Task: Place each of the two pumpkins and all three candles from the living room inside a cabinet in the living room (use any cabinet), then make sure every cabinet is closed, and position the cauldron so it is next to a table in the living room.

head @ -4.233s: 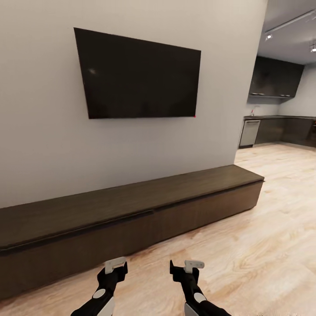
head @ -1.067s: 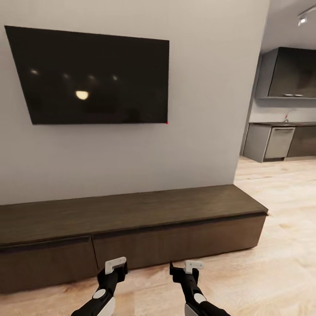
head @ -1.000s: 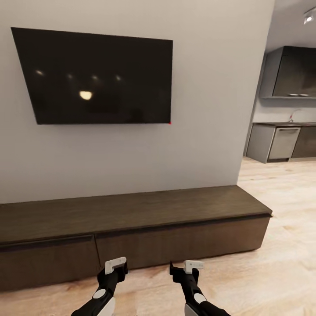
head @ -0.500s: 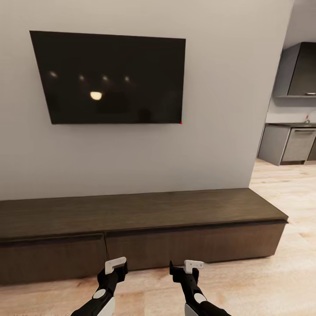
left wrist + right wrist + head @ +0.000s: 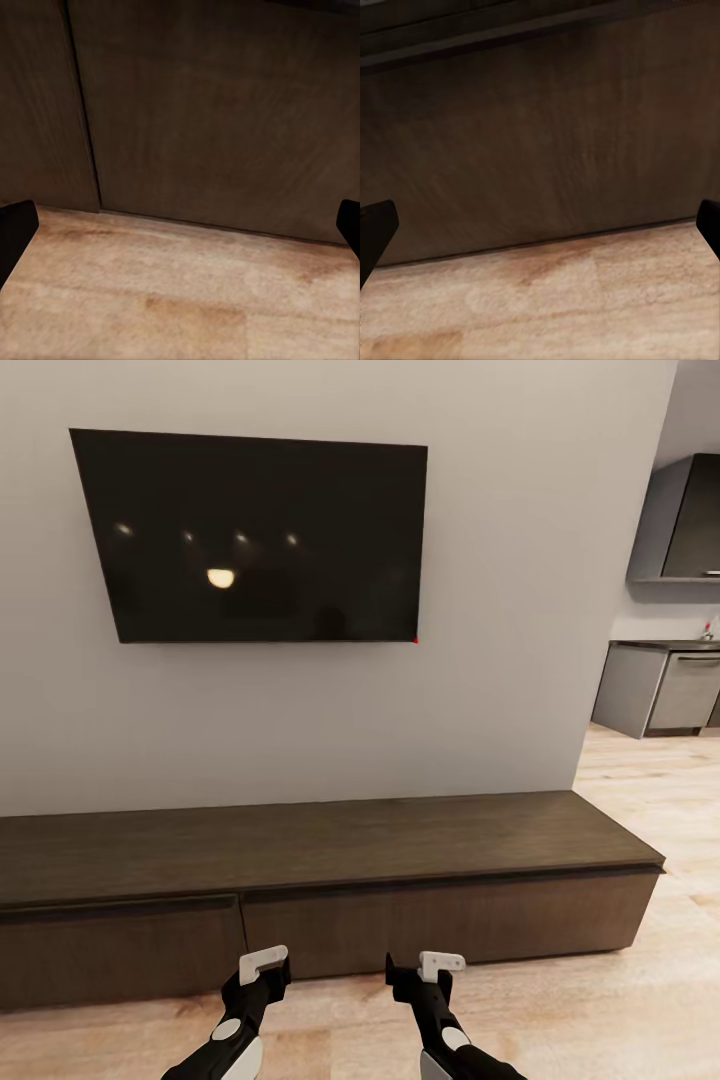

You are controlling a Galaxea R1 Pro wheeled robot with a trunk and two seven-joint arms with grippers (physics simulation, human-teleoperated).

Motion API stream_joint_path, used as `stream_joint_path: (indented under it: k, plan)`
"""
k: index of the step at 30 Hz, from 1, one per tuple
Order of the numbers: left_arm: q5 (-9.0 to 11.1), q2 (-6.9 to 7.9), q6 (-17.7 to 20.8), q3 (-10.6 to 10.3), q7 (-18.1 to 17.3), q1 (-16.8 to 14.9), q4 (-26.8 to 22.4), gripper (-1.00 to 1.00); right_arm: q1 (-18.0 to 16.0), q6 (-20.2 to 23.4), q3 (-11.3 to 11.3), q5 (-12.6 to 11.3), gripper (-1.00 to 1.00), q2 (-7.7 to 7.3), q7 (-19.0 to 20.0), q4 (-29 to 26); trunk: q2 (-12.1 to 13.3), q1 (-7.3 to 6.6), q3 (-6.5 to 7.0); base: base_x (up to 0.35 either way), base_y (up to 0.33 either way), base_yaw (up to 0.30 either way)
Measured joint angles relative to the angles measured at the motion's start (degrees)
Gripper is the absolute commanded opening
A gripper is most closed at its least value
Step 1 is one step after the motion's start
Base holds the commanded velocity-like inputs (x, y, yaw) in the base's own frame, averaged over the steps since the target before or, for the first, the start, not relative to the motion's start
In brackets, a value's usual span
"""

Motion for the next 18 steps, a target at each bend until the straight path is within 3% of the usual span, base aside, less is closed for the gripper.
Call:
stream_joint_path:
  k: [18]
  plan:
    - [0.03,0.1,0.04,0.0,-0.06,0.0,-0.09,1.0,0.0,-0.13,-0.01,-0.06,1.0,0.0,0.0,0.34,0.0,0.0,0.0,0.0,0.0,0.0]
